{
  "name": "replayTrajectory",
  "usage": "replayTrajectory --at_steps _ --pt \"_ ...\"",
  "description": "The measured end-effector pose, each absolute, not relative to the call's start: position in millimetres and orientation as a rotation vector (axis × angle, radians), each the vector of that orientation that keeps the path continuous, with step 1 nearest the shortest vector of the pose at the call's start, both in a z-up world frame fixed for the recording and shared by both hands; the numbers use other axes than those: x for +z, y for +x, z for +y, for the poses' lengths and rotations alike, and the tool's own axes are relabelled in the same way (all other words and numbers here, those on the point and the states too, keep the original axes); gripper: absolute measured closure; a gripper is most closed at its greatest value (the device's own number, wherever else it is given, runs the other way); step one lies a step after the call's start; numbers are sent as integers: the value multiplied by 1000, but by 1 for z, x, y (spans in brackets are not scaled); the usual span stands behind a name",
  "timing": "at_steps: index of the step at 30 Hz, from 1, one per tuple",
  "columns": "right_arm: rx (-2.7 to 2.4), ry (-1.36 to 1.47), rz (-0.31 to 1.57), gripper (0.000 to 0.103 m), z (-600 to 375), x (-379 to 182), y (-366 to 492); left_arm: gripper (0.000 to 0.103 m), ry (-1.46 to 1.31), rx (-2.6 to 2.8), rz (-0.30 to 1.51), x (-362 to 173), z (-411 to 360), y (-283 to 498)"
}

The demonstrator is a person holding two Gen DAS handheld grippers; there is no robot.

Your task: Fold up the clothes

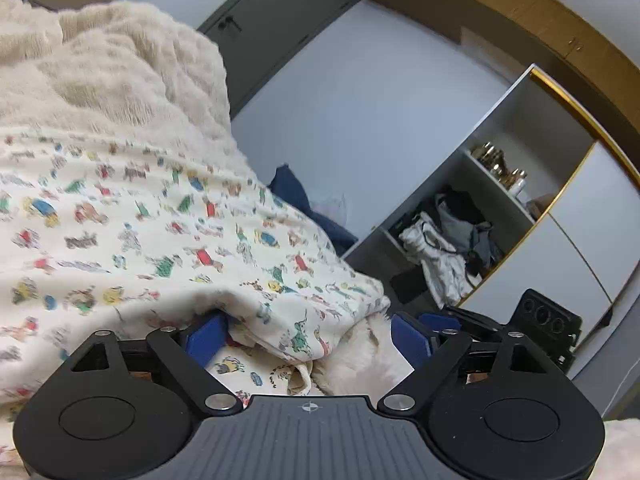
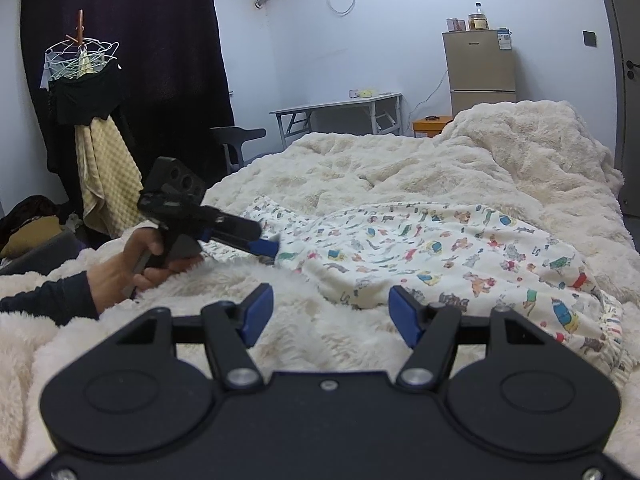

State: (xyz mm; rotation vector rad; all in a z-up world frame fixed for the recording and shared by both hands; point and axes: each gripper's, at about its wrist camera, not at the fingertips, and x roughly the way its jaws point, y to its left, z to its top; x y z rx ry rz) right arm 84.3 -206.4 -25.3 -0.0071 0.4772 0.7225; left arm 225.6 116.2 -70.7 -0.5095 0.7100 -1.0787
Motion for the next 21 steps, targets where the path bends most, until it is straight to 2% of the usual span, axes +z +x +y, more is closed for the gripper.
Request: replayTrajectory --at_steps 7,10,11,12,13,14,18,21 --pt "721 -4 477 41 -207 -26 84 18 -424 -1201 765 -72 84 219" --pt "719 7 478 41 -209 -26 86 20 -479 -1136 811 -74 72 233" --pt "721 17 479 41 -210 -26 87 25 -505 -1121 821 -73 71 237" --pt "725 35 480 41 -213 -26 88 51 -530 -1105 831 -72 70 241" --pt "730 54 481 41 -217 -25 89 68 -544 -1097 836 -72 70 243" --pt "734 83 484 41 -222 -24 90 94 -575 -1076 840 -68 74 245" --pt "745 209 504 41 -244 -19 97 95 -705 -1031 827 -47 98 247" --pt "731 399 546 41 -274 -24 103 95 -677 -1023 835 -38 104 237"
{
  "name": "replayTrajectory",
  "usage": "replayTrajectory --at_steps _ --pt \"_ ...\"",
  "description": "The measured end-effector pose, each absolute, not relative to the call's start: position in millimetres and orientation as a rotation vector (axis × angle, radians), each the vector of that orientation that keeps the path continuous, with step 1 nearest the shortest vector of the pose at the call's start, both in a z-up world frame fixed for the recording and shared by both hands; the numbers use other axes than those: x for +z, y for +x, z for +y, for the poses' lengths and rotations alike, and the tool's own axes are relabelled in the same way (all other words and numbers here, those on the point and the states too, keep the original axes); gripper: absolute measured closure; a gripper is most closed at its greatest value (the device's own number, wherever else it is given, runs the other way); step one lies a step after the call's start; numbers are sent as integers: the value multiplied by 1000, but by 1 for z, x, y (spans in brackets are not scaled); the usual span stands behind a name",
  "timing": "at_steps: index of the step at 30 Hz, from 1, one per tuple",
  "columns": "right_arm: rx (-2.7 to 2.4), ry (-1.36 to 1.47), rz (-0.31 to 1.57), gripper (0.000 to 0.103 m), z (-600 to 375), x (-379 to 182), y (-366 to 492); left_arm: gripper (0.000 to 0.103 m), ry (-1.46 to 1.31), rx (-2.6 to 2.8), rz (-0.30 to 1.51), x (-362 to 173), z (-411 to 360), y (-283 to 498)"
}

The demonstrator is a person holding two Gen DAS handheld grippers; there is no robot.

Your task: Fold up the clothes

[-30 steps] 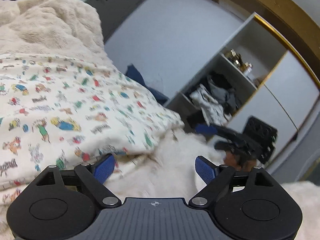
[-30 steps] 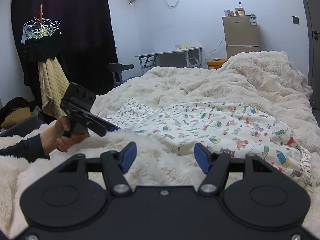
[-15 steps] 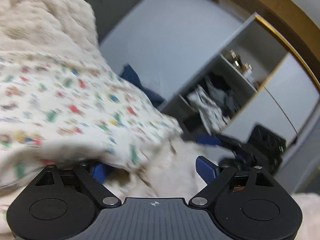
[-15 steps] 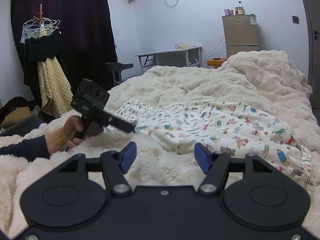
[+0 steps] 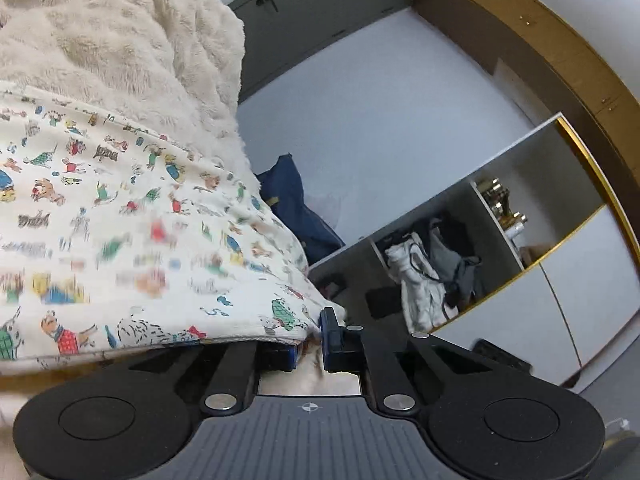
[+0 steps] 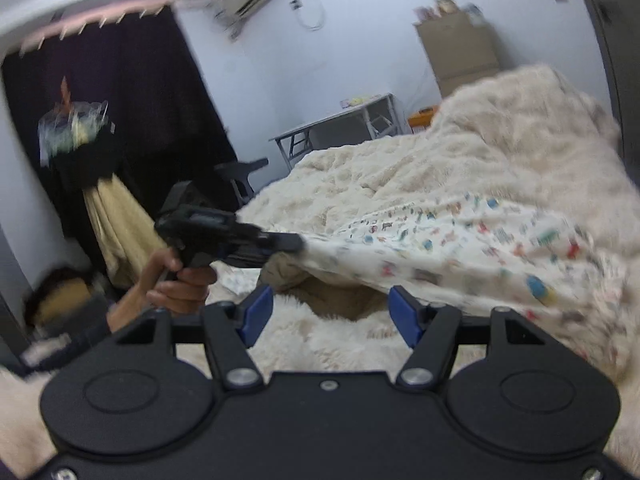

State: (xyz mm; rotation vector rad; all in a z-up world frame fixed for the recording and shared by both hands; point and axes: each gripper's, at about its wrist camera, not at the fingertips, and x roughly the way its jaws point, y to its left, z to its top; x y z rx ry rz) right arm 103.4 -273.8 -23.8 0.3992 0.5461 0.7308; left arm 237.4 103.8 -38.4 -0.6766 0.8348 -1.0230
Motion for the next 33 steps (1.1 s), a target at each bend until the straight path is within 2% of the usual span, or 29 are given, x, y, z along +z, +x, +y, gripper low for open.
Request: replayTrajectory --at_steps 3,6,9,12,15,20,21,22,25,33 --pt "688 667 602 41 -309 -42 109 94 -628 -1005 873 -42 101 228" --pt "608 993 694 41 -340 -89 119 92 -606 -1014 912 -58 94 221" --pt "504 1202 742 47 -351 -126 127 92 -640 -1013 923 -68 94 222" --pt "435 1307 681 47 -359 -137 135 92 -651 -1020 912 -70 96 221" --pt "296 1393 629 56 -366 -146 146 95 -653 -1024 891 -65 99 219" --pt "145 1474 589 60 -361 -158 160 97 -634 -1029 887 -60 94 216" --pt "118 1469 568 67 -361 -157 164 97 -630 -1028 885 -58 93 216" --pt "106 1447 554 85 -361 -151 167 98 -627 -1025 885 -56 91 217" --pt "75 1373 517 90 -361 -130 177 98 -594 -1014 878 -42 85 222" --pt "272 1146 440 91 -361 -15 224 99 -585 -977 799 39 95 255"
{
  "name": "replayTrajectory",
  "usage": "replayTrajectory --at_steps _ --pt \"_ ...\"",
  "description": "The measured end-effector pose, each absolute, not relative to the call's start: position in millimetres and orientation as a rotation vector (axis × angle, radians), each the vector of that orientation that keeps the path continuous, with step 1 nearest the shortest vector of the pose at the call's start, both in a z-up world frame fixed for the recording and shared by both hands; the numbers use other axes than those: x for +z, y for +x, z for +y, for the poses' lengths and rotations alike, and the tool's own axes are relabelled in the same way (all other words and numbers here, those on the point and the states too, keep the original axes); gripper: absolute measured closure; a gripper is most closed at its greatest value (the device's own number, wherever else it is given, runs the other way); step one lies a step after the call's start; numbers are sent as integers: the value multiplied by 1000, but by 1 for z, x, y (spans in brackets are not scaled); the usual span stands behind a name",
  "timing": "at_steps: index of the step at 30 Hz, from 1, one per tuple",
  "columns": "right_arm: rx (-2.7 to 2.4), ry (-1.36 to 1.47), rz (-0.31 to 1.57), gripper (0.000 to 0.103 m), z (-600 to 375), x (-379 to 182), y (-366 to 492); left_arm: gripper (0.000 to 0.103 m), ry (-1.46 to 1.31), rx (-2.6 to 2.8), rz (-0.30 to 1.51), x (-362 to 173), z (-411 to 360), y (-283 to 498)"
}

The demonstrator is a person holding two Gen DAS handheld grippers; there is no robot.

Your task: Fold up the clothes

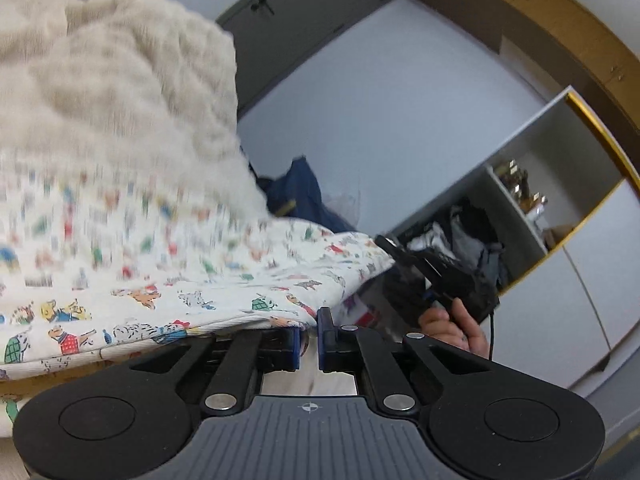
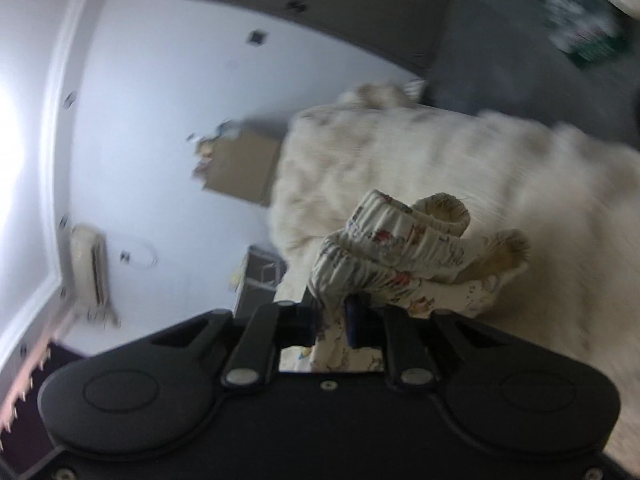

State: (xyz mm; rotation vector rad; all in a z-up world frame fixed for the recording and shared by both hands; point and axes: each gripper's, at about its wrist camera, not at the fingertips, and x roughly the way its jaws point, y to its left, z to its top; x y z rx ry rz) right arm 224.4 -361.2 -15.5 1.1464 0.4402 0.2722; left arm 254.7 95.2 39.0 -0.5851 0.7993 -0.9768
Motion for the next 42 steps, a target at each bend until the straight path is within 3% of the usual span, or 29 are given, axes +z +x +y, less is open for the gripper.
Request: replayTrajectory --at_steps 3,5,6,7,9,12,14,17,18,19,23,26,29,31,34,42 --pt "332 1072 387 91 -365 2 203 99 -555 -1000 782 51 97 239" --pt "348 1052 378 84 -371 -10 171 99 -516 -1009 797 39 96 215" --pt "334 1051 377 78 -375 -21 154 99 -498 -1012 807 31 95 203" --pt "316 1050 378 61 -379 -34 137 99 -480 -1014 818 23 94 191" --pt "175 1038 474 45 -390 -85 103 98 -440 -991 885 -8 84 170" --pt "119 1299 581 53 -415 -149 88 98 -421 -943 938 -36 76 157" --pt "123 1429 560 52 -425 -162 87 95 -435 -936 929 -36 78 153" --pt "124 1465 518 38 -427 -155 89 70 -386 -941 913 -22 83 143" --pt "129 1475 508 33 -426 -152 90 57 -337 -950 900 -13 84 136" --pt "121 1481 505 31 -423 -150 92 51 -278 -955 878 -3 86 127" --pt "83 1474 522 26 -412 -148 102 41 -39 -914 722 49 99 95" --pt "33 1468 539 24 -405 -153 111 35 -102 -841 655 75 112 108" --pt "-23 1454 537 35 -402 -158 113 33 -168 -792 636 78 111 131" --pt "-64 1438 529 65 -400 -160 112 34 -178 -761 655 59 92 150" --pt "-89 1372 527 80 -400 -151 117 39 -138 -780 724 31 68 157" --pt "-89 1243 391 87 -425 -109 121 41 -182 -825 733 24 101 122"
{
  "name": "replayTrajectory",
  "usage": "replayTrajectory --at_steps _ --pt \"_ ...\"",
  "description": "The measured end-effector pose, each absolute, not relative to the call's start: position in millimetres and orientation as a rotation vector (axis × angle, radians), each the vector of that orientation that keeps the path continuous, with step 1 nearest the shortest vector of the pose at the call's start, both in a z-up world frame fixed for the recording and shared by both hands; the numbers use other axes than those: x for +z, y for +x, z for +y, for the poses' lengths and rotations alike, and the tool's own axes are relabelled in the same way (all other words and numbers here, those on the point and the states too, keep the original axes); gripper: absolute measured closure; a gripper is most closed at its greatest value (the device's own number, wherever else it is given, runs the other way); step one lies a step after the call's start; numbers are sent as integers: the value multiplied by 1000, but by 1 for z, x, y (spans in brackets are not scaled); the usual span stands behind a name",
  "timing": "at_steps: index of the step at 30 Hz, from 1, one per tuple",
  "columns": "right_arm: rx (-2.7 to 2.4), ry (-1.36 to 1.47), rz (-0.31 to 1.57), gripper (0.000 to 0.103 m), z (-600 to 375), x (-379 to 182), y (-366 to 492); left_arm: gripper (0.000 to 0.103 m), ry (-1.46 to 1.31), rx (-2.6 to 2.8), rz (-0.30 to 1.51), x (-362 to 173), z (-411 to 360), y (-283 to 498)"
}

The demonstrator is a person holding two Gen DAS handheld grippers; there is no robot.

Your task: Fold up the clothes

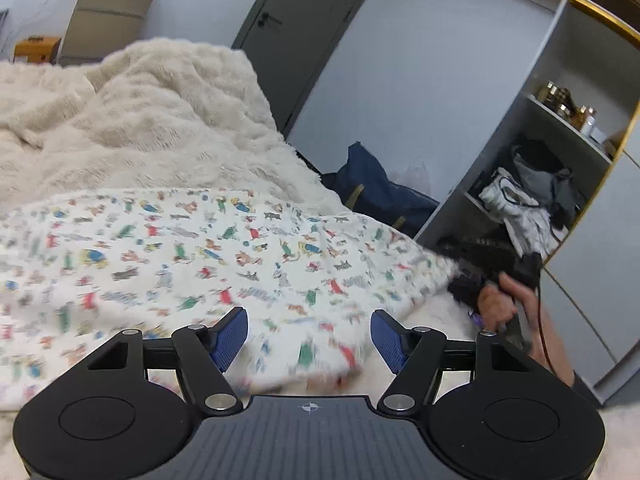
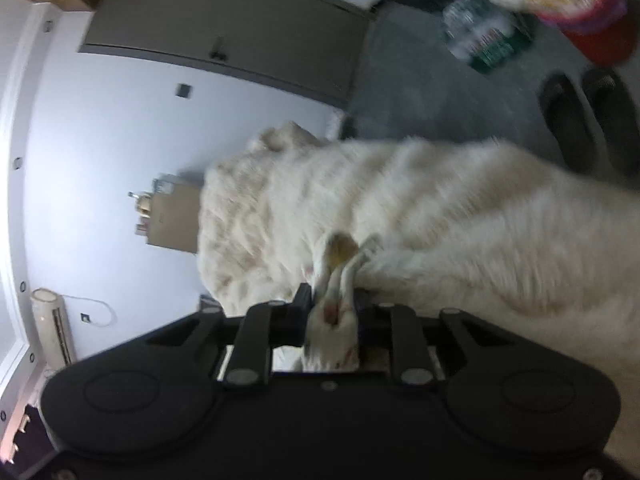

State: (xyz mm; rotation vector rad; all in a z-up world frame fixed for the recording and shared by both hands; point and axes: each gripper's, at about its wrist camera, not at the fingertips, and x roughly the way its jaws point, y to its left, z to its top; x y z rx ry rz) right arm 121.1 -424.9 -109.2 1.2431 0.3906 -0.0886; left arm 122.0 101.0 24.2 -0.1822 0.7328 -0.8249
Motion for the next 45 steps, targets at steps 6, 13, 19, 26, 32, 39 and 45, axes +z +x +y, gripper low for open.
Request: replayTrajectory --at_steps 6,13,19,26,32,39,45 --pt "-142 1116 370 78 -444 -98 102 41 -110 -875 756 15 88 109" --pt "416 432 517 49 -318 -24 118 41 -314 -872 753 -5 85 140" --pt "762 -130 517 54 -178 5 99 41 -605 -904 686 -8 108 163" --pt "872 -399 560 62 -97 8 98 41 -542 -846 652 12 131 141" --pt "864 -404 640 100 -71 8 112 40 -313 -875 654 28 129 109" --pt "871 -64 679 100 -120 34 139 36 -17 -844 614 24 92 94" --pt "874 33 665 100 -136 40 150 36 22 -833 608 13 60 109"
